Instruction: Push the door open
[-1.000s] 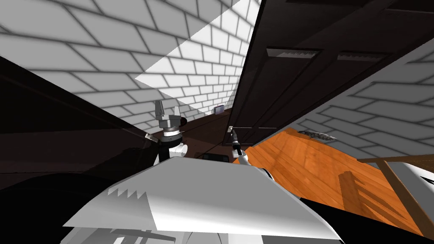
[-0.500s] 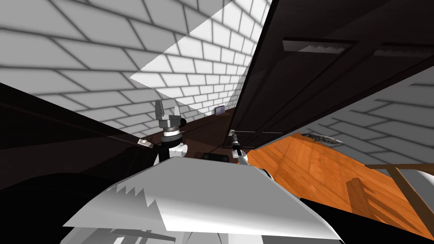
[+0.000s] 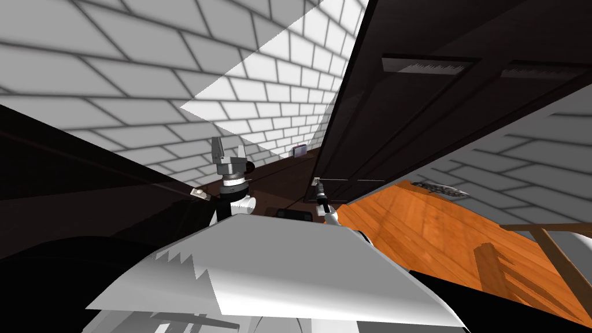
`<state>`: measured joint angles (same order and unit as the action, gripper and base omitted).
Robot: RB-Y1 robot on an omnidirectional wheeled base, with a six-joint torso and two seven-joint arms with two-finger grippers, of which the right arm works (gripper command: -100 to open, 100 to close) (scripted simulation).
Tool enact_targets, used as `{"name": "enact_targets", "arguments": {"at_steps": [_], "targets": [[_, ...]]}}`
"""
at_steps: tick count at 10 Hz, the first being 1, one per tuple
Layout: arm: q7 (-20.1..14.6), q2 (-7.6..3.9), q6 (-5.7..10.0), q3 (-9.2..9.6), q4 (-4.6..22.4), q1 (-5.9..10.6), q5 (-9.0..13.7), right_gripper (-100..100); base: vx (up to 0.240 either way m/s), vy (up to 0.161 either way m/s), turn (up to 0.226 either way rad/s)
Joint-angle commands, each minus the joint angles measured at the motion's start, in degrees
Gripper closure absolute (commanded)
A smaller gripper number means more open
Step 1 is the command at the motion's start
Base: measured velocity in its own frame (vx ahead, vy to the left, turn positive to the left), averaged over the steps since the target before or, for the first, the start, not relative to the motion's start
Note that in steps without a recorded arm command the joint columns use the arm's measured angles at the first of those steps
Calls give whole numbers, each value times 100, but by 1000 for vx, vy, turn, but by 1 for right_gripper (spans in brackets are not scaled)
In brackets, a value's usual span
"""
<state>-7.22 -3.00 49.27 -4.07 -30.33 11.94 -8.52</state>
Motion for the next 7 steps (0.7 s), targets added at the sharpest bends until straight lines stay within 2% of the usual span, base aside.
{"name": "enact_targets", "arguments": {"at_steps": [1, 3, 4, 5, 6, 7], "targets": [[30, -32, -18, -61, -1, 7, 49, 100, 89, 43, -26], [51, -50, -31, -105, -1, 11, 83, 100, 152, 74, -45], [51, -50, -31, -105, 68, 11, 83, 100, 67, 14, 8], [51, -50, -31, -105, -1, 11, 83, 100, 21, -8, 13], [105, -83, -64, -214, -2, 23, 171, 100, 134, 71, -44], [121, -89, -74, -245, -3, 26, 195, 100, 206, 114, -77]]}}
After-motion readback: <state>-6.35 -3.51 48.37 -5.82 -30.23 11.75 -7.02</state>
